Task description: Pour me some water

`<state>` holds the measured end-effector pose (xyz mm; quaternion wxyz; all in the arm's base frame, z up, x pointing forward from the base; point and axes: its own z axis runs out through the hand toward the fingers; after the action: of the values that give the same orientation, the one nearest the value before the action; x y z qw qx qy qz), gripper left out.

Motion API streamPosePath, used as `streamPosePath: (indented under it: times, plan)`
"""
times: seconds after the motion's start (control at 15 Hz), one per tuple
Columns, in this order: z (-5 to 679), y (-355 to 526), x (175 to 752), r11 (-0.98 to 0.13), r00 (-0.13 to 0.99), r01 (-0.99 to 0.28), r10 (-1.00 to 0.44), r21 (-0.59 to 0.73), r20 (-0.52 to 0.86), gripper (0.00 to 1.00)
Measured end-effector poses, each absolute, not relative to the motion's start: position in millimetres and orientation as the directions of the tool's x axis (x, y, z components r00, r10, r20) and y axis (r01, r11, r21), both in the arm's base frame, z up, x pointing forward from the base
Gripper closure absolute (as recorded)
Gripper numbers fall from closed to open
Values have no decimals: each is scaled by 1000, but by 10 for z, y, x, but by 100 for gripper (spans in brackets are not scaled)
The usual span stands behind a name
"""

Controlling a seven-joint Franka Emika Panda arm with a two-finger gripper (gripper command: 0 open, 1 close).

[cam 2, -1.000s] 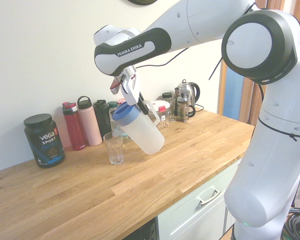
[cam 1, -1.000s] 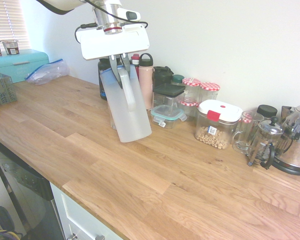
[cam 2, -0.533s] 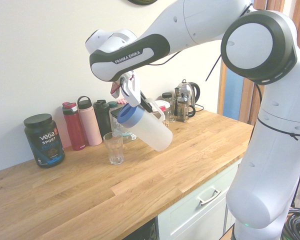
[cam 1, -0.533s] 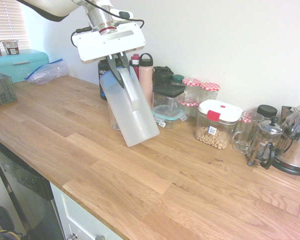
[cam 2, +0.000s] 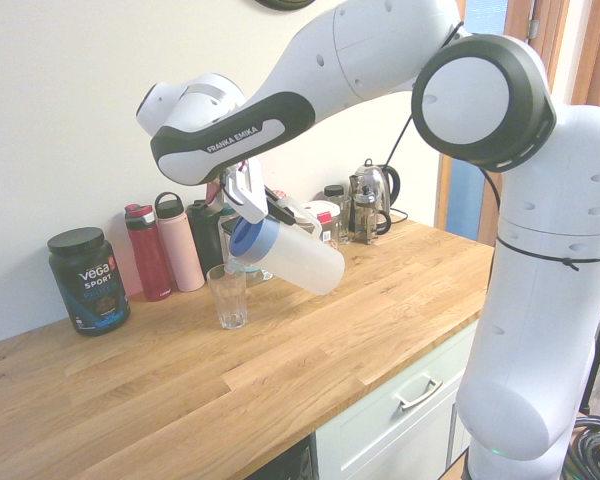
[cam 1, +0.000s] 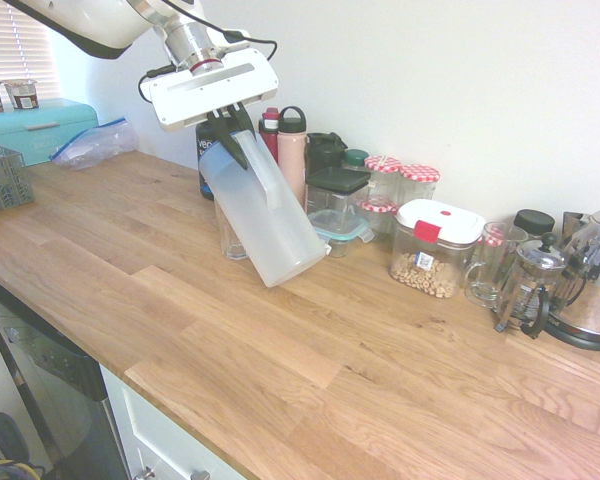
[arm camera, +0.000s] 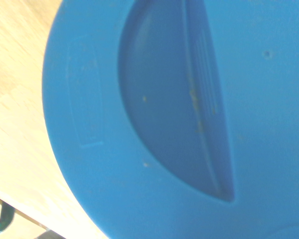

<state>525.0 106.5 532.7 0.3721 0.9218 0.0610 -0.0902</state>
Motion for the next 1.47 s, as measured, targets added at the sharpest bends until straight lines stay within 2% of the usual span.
streamPosePath:
  times: [0.67, 1.0, 1.27, 1.47]
  plan:
    - [5207, 1127, 5363, -647, 974, 196, 40, 737, -223, 100]
    - [5312, 1087, 5325, -661, 980, 176, 46, 729, -195, 100]
    - [5927, 544, 4957, -802, 997, 55, 9, 594, -80, 100]
    - [6318, -163, 4563, -894, 996, -74, -89, 442, -13, 100]
